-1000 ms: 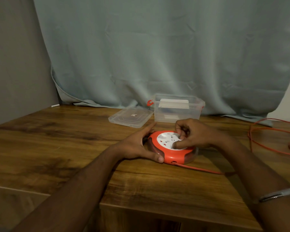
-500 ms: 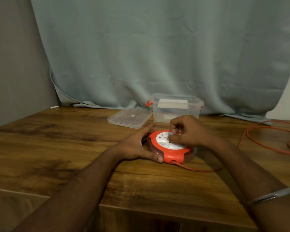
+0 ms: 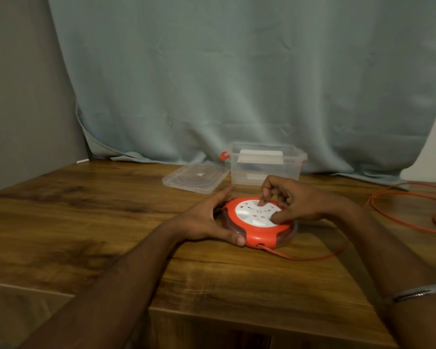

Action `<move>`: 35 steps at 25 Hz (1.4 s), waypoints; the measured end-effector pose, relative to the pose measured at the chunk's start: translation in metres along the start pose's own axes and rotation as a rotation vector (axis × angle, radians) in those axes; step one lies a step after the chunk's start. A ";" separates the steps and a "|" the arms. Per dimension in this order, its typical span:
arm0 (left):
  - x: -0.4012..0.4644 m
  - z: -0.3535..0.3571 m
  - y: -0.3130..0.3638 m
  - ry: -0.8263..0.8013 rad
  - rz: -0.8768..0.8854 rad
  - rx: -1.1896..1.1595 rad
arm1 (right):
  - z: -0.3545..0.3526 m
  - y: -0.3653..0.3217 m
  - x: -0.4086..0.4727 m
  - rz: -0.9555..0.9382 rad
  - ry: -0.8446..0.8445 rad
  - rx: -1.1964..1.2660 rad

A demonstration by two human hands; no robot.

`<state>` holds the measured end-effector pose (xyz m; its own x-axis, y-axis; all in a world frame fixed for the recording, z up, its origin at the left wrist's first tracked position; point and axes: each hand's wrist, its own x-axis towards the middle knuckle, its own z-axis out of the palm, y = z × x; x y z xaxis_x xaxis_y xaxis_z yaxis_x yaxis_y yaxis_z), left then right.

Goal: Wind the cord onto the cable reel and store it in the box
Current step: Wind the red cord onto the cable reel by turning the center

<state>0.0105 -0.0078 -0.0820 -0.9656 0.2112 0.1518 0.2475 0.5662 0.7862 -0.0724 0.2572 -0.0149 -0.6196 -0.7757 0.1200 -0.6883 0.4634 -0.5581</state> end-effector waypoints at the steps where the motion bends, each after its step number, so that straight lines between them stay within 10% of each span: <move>1: 0.000 0.000 -0.001 0.002 0.001 -0.002 | 0.001 0.000 0.001 0.002 0.019 0.001; 16: 0.000 0.000 0.000 0.015 0.029 -0.008 | 0.030 -0.021 0.012 0.045 0.263 -0.493; 35: 0.001 -0.002 -0.003 -0.005 -0.014 0.003 | -0.001 -0.008 -0.001 0.057 -0.017 -0.082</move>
<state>0.0088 -0.0104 -0.0829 -0.9686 0.2073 0.1373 0.2339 0.5719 0.7863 -0.0663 0.2551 -0.0093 -0.6526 -0.7539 0.0760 -0.6813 0.5399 -0.4943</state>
